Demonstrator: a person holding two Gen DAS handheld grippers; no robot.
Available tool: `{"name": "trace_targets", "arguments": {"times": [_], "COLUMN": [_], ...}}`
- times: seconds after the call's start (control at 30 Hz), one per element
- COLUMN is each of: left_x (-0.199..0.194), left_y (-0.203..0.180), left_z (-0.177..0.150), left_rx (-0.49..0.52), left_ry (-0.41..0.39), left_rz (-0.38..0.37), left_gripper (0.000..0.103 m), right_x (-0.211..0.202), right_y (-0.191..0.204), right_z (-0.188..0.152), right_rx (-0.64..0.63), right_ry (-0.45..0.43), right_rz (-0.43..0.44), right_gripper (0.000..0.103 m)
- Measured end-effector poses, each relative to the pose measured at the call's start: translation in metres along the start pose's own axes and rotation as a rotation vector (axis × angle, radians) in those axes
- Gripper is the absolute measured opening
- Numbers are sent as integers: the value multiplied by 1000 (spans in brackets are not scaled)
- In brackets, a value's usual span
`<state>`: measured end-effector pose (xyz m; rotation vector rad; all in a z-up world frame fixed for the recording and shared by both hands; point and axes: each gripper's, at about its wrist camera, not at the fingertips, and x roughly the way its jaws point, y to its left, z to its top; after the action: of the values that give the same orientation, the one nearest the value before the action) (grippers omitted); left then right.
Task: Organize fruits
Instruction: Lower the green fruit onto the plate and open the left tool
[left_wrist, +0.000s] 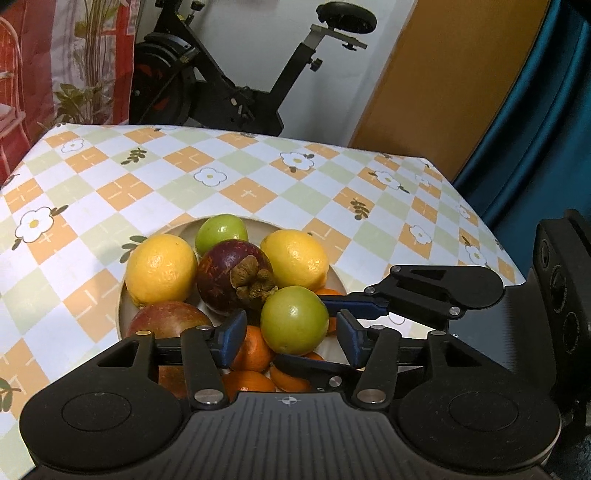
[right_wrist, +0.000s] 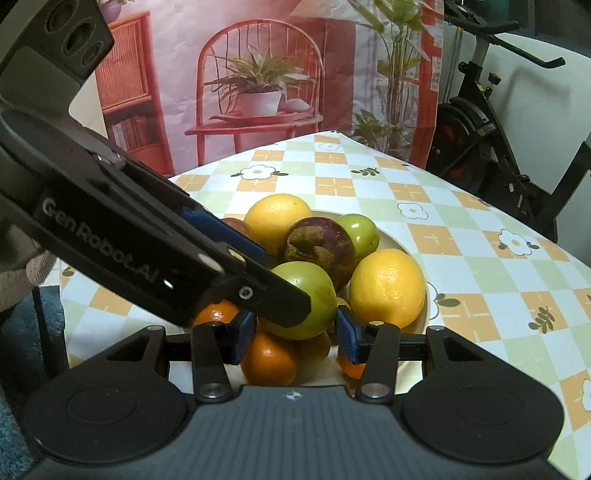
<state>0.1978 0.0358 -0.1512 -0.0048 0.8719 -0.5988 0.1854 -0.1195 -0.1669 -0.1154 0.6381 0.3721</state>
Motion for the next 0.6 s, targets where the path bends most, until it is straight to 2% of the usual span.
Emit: {"name": "trace_targets", "arguments": {"times": [0.1,0.27,0.33,0.6], "left_x": [-7,-22,-29,-61], "left_y": [-1,-4,-4,-16], "left_z": [-1,-1,-1,0], "left_rx": [1,6,2,-1], "left_ry": [-30,-79,-99,-192], "left_rz": [10,50,75,171], "left_gripper": [68,71,78,91], "right_x": [-2,-5,-7,-30], "right_y": [-2,-3,-2,-3], "right_z": [1,2,2,4], "right_rx": [-2,3,7,57], "right_ry": [3,6,3,-58], "right_rz": [-15,-44,-56,-145], "right_gripper": [55,64,69,89]}}
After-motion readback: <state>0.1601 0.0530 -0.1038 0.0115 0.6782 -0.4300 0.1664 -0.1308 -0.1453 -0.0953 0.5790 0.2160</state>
